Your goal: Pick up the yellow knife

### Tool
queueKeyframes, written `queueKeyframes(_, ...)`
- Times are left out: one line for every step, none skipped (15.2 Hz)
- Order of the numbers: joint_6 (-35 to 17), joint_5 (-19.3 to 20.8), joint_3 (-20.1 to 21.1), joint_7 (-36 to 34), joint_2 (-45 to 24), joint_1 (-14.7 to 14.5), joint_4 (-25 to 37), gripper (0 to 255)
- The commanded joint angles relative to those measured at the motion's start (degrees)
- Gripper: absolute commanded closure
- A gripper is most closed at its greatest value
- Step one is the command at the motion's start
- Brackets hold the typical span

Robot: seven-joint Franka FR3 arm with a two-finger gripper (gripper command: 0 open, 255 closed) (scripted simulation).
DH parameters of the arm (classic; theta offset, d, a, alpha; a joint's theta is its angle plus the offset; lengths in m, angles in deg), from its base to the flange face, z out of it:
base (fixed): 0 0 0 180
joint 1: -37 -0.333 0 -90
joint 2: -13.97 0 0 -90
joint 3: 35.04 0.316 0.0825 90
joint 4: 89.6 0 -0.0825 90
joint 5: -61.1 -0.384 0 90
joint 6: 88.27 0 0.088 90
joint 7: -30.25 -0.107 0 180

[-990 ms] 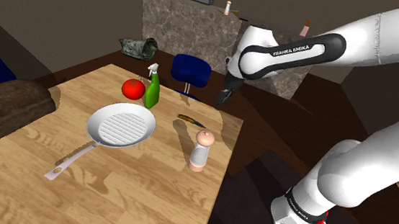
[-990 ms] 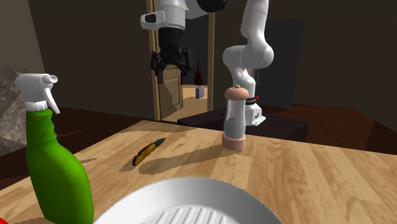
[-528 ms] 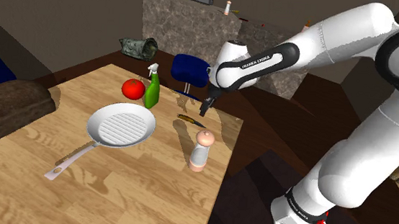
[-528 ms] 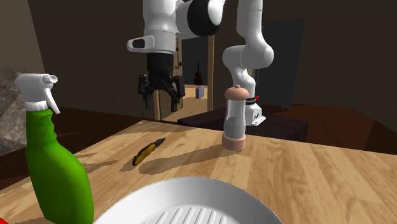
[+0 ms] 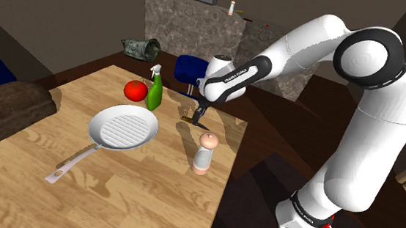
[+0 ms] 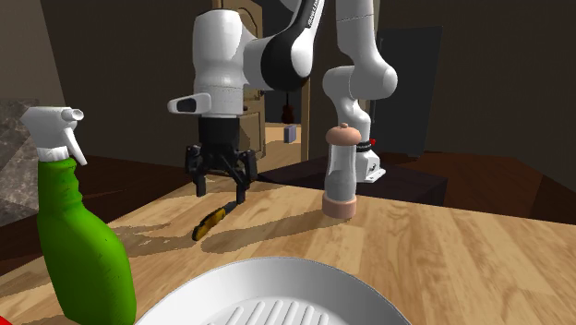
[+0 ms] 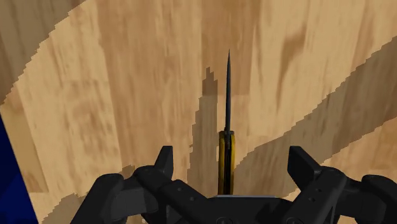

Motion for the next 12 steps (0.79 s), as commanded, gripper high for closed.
queueKeyframes(-1.29, 0.0, 0.06, 0.04, -1.41, -0.06, 0.15, 0)
queueKeyframes(-1.96, -0.04, 0.07, 0.09, -2.04, -0.06, 0.11, 0)
queueKeyframes(-2.63, -0.07, 0.09, 0.13, -2.68, -0.05, 0.09, 0)
queueKeyframes(-3.29, -0.11, 0.11, 0.18, -3.34, -0.04, 0.08, 0)
queueKeyframes(-4.33, -0.16, 0.14, 0.25, -4.38, -0.02, 0.08, 0)
queueKeyframes(-4.34, -0.16, 0.14, 0.25, -4.37, -0.02, 0.07, 0)
queueKeyframes(-4.33, -0.16, 0.14, 0.25, -4.37, -0.02, 0.08, 0)
queueKeyframes(-4.26, -0.16, 0.14, 0.25, -4.34, -0.02, 0.11, 255)
queueKeyframes(-4.22, -0.15, 0.13, 0.23, -4.36, -0.03, 0.17, 255)
queueKeyframes(-4.22, -0.15, 0.13, 0.24, -4.37, -0.03, 0.18, 255)
queueKeyframes(-4.15, -0.15, 0.14, 0.22, -4.26, -0.04, 0.14, 255)
queueKeyframes(-4.16, -0.15, 0.14, 0.23, -4.26, -0.04, 0.13, 255)
